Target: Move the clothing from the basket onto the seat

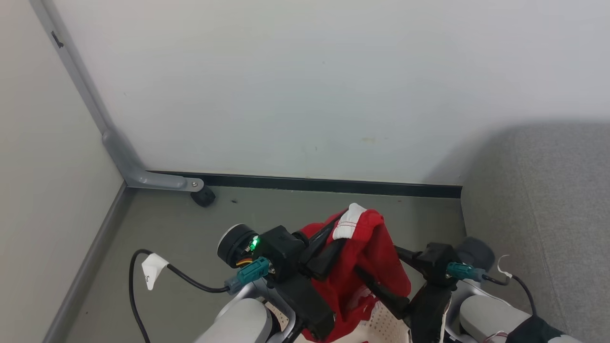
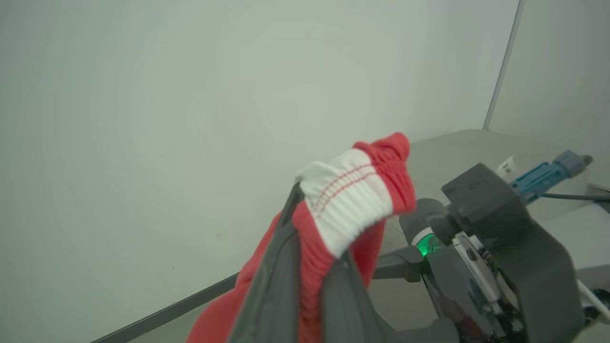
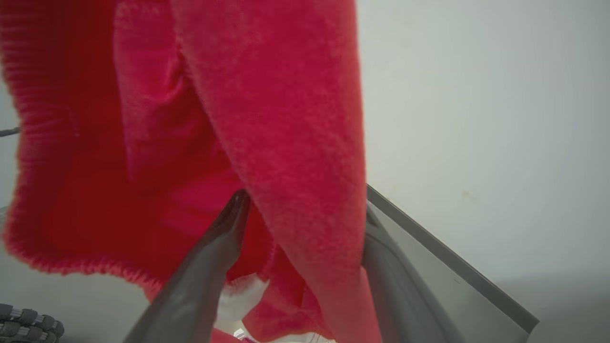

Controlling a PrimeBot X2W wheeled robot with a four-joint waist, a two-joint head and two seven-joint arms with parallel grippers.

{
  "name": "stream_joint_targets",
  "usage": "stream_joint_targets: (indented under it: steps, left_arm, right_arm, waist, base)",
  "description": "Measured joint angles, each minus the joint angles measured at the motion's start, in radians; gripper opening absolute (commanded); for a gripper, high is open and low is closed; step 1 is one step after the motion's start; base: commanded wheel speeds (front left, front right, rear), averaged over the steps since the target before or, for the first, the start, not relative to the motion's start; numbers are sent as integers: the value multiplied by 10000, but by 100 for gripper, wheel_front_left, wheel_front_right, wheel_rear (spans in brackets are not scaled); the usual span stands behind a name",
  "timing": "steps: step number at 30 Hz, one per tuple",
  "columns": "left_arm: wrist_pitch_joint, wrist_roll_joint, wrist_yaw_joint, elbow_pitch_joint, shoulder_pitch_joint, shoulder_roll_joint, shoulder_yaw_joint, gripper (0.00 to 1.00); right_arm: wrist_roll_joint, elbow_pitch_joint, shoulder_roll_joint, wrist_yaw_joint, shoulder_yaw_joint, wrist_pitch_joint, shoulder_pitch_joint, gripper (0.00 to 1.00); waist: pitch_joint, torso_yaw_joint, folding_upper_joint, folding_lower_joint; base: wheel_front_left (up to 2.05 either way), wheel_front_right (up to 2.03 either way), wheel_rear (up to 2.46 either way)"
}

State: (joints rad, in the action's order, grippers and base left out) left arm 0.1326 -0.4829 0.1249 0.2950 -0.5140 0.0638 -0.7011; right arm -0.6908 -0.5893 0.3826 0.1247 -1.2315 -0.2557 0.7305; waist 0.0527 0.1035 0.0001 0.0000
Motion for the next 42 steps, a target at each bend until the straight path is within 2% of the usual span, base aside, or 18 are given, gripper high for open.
stream_joint_targets:
  steps: [5,10,12,24,35,36,38,39,42]
  left_arm:
    - [-6,0,0,-90,-5,2,-17,0]
    - [-67,-13,0,-157,-9,-2,-146,0]
    - [-81,-17,0,-159,-16,-2,-155,0]
    - [-81,-169,-17,-121,47,165,90,0]
    - [-75,-466,-119,426,638,583,418,0]
    - [-75,-535,-119,428,688,579,414,9]
    - [-67,-573,-117,418,736,587,412,84]
    - [-61,-583,-121,391,755,598,416,100]
    - [15,-612,-165,268,927,594,408,100]
  right_arm:
    - [-293,-307,-368,0,-345,-2,312,100]
    - [-648,-631,-422,0,-389,-4,413,100]
    - [-777,-698,-464,0,-389,-4,414,0]
    - [-1641,-922,-581,0,-322,-4,400,0]
    - [-2683,-387,-372,0,1197,0,-39,0]
    - [-2721,-355,-341,0,1306,2,-109,0]
    - [-2788,-297,-291,0,1536,2,-238,0]
    - [-2790,-272,-276,0,1605,2,-265,0]
    - [-2857,-127,-242,0,1927,2,-310,0]
  waist:
    - [25,87,0,0]
    - [31,148,0,0]
    - [25,164,0,0]
    - [-63,27,0,0]
    - [-114,-218,0,0]
    - [-120,-237,0,0]
    - [-132,-281,-1,0]
    - [-138,-315,0,0]
    - [-156,-443,0,0]
  base:
    - [0,0,0]
    - [0,0,0]
    - [0,0,0]
    - [0,0,0]
    - [0,0,0]
    - [0,0,0]
    - [0,0,0]
    - [0,0,0]
    - [0,0,0]
